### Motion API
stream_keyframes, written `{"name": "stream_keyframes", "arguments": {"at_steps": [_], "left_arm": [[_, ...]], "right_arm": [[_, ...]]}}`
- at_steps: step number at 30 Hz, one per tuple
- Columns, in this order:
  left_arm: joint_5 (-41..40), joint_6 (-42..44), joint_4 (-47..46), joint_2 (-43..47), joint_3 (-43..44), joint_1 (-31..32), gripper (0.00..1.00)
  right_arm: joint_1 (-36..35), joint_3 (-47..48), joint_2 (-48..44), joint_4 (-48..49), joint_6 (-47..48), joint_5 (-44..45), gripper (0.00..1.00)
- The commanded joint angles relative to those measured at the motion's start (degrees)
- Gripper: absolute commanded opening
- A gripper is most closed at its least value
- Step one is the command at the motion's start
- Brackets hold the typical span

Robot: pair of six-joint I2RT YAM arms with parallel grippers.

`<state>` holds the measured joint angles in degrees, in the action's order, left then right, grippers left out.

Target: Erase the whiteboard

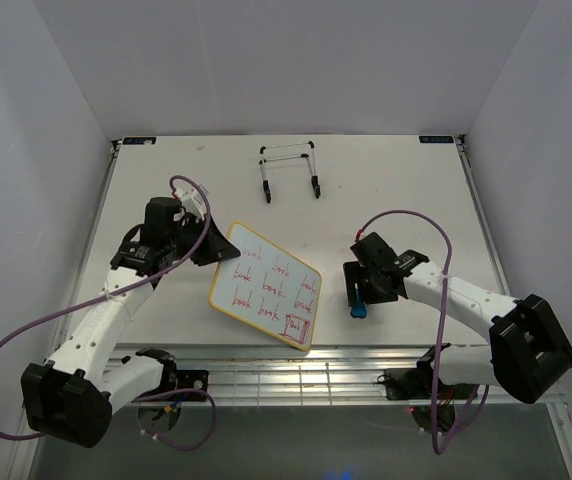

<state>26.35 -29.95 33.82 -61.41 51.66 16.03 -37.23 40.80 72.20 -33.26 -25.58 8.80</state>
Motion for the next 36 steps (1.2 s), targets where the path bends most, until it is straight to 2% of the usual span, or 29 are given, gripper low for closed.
{"name": "stream_keyframes", "arguments": {"at_steps": [1, 5, 9, 16, 26, 36], "left_arm": [[-8.24, 5.17, 3.71, 1.81, -3.23, 0.4, 0.0], [-9.56, 5.34, 3.62, 2.61, -3.67, 0.32, 0.0], [-9.47, 5.43, 3.62, 2.7, -3.85, 0.32, 0.0], [-9.04, 5.7, 3.27, 2.78, -4.28, 0.32, 0.0], [-8.51, 5.7, 1.86, 3.14, -5.25, 0.32, 0.0], [-7.89, 4.99, 0.54, 2.96, -6.57, 0.32, 0.0]], "right_arm": [[-0.91, 1.83, 0.66, 1.35, -2.1, 3.94, 0.72], [-1.17, 1.92, 1.88, 1.88, -2.37, 4.56, 0.59], [-1.61, 2.18, 3.55, 2.05, -2.54, 4.91, 0.49], [-2.84, 2.36, 4.61, 2.49, -3.59, 5.18, 0.5], [-3.99, 3.76, 1.1, 0.47, -5.7, 9.75, 0.52], [-4.51, 2.89, 3.03, 3.46, -6.23, 7.11, 0.53]]}}
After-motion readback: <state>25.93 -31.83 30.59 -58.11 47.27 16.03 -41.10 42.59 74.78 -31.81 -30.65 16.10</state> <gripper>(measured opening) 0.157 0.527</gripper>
